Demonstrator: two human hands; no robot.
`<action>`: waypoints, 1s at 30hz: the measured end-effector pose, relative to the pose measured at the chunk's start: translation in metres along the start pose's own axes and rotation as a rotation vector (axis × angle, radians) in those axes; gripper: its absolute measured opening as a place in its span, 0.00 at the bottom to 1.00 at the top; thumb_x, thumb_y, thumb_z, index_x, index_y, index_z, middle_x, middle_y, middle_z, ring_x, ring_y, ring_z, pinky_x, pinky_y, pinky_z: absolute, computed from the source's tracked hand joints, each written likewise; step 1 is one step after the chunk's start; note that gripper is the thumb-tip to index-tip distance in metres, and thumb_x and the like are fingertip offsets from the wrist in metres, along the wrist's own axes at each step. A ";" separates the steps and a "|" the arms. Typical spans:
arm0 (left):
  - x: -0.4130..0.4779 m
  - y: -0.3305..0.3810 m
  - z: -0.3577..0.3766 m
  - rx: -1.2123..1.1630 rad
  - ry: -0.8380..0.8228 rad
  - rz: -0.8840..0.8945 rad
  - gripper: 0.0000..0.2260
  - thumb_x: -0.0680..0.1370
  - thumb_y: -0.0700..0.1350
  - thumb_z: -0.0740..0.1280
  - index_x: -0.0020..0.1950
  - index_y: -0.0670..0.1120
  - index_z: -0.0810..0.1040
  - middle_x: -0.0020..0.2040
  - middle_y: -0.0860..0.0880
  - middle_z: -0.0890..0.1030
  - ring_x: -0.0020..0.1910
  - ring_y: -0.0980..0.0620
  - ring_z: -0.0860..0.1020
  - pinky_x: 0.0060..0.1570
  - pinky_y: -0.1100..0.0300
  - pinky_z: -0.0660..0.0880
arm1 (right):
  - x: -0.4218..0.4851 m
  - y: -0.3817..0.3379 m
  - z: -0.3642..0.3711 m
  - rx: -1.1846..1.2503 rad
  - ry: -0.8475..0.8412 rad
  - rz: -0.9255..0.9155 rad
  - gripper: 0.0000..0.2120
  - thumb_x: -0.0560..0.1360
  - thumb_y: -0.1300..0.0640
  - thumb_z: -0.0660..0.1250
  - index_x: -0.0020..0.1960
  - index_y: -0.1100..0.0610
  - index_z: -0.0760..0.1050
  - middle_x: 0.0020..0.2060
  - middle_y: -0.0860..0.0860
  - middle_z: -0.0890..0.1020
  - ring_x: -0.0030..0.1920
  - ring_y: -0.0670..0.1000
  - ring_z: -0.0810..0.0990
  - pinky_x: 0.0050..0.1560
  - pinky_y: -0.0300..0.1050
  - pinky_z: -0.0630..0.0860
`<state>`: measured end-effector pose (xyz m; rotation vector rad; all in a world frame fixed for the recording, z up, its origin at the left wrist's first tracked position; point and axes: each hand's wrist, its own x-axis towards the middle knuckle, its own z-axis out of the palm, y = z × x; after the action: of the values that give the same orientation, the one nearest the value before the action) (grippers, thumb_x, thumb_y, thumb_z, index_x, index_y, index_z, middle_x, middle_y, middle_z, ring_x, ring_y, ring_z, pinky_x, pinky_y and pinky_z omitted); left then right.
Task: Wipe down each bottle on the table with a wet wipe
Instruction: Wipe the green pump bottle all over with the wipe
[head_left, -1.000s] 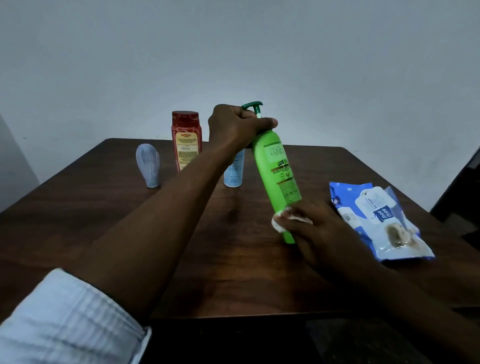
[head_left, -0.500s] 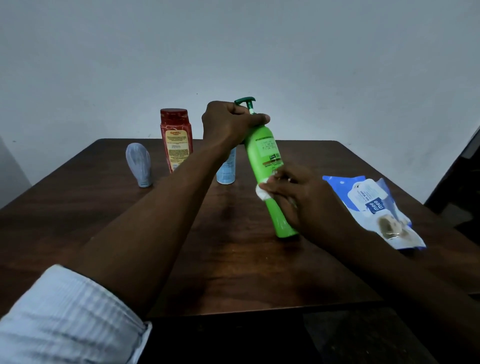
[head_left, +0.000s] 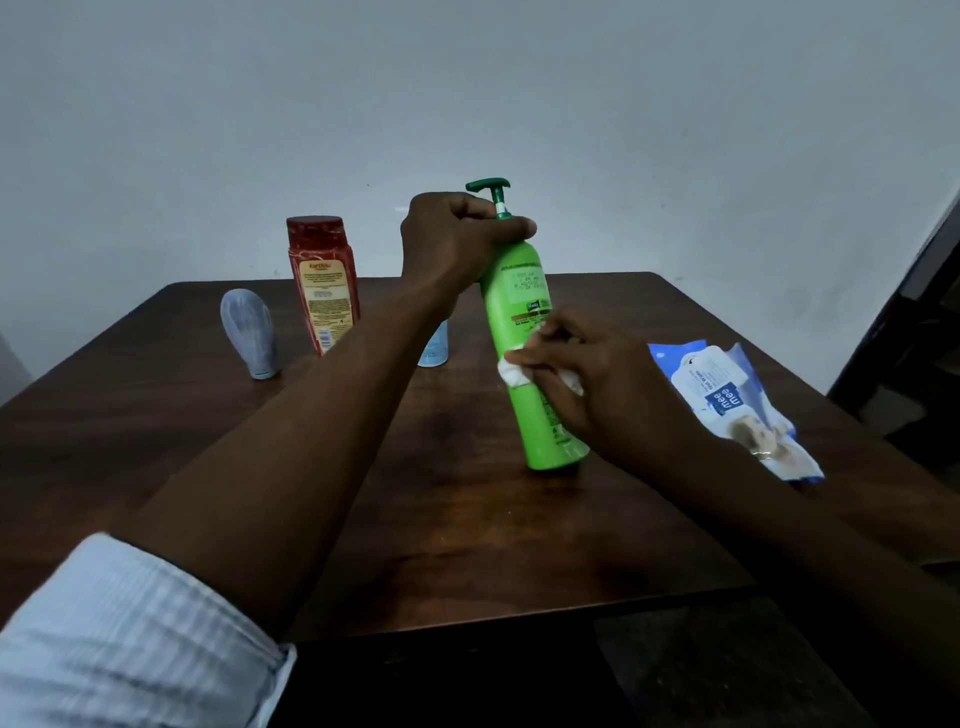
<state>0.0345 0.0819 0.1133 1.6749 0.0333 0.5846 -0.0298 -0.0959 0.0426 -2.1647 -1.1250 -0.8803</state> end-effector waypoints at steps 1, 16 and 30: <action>0.001 0.000 0.000 0.003 0.002 0.001 0.15 0.57 0.50 0.84 0.31 0.49 0.79 0.39 0.48 0.85 0.45 0.45 0.86 0.47 0.45 0.83 | -0.001 0.000 0.002 -0.015 -0.004 -0.013 0.14 0.76 0.54 0.65 0.52 0.59 0.86 0.48 0.57 0.80 0.47 0.55 0.81 0.50 0.42 0.75; 0.002 -0.002 -0.001 0.026 0.011 0.023 0.15 0.60 0.48 0.84 0.31 0.50 0.78 0.37 0.50 0.83 0.46 0.44 0.86 0.47 0.45 0.83 | -0.046 -0.002 0.002 -0.081 -0.148 -0.078 0.14 0.78 0.53 0.62 0.52 0.55 0.85 0.49 0.54 0.80 0.47 0.55 0.79 0.42 0.49 0.80; -0.001 -0.007 -0.013 0.000 -0.001 0.019 0.14 0.64 0.47 0.83 0.39 0.46 0.81 0.42 0.46 0.83 0.38 0.53 0.82 0.38 0.59 0.79 | -0.069 0.009 -0.012 0.099 -0.040 0.074 0.09 0.73 0.61 0.72 0.52 0.54 0.86 0.50 0.50 0.83 0.51 0.45 0.82 0.54 0.33 0.75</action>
<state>0.0306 0.0952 0.1079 1.6767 0.0165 0.5975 -0.0559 -0.1429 -0.0032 -2.1365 -1.0776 -0.7367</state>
